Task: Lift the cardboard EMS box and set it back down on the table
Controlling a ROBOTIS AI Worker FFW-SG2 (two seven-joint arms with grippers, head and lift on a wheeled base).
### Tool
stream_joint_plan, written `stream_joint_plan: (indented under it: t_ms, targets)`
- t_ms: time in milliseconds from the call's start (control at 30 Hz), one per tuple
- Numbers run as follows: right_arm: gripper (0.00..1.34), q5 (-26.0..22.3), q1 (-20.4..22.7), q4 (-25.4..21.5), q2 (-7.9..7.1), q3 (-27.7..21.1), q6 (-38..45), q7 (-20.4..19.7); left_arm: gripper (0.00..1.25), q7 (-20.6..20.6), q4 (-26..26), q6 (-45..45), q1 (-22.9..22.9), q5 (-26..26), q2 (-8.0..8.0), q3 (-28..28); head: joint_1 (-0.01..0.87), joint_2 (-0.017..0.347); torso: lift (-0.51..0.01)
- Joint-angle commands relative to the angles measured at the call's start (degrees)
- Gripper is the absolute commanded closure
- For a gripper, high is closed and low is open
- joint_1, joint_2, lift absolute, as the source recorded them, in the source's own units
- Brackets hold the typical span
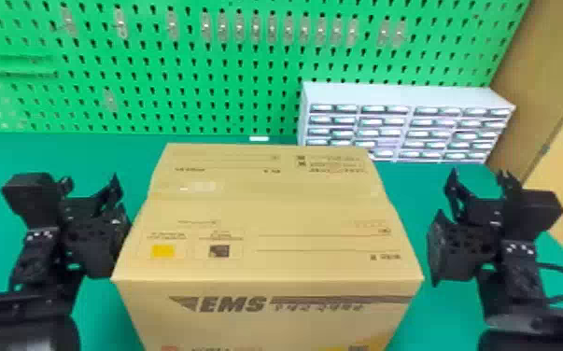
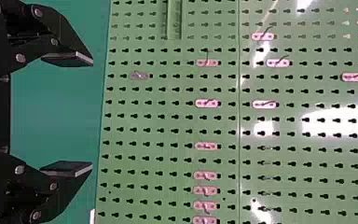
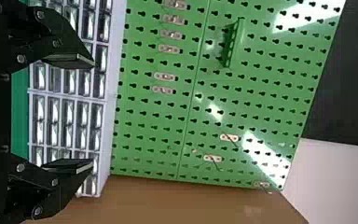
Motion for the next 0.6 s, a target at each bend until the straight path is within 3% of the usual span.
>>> stream_joint_plan:
  t_ms: [0, 567]
  targets:
    - [0.50, 0.1, 0.0, 0.0, -0.08, 0.0, 0.2, 0.0, 0.46, 0.0, 0.0, 0.0, 0.0, 0.0, 0.03, 0.0, 0.678, -0.014, -0.041]
    - [0.50, 1.0, -0.1, 0.0, -0.26, -0.2, 0.3, 0.0, 0.46, -0.1, 0.0, 0.1, 0.1, -0.1, 0.03, 0.0, 0.678, -0.014, -0.074]
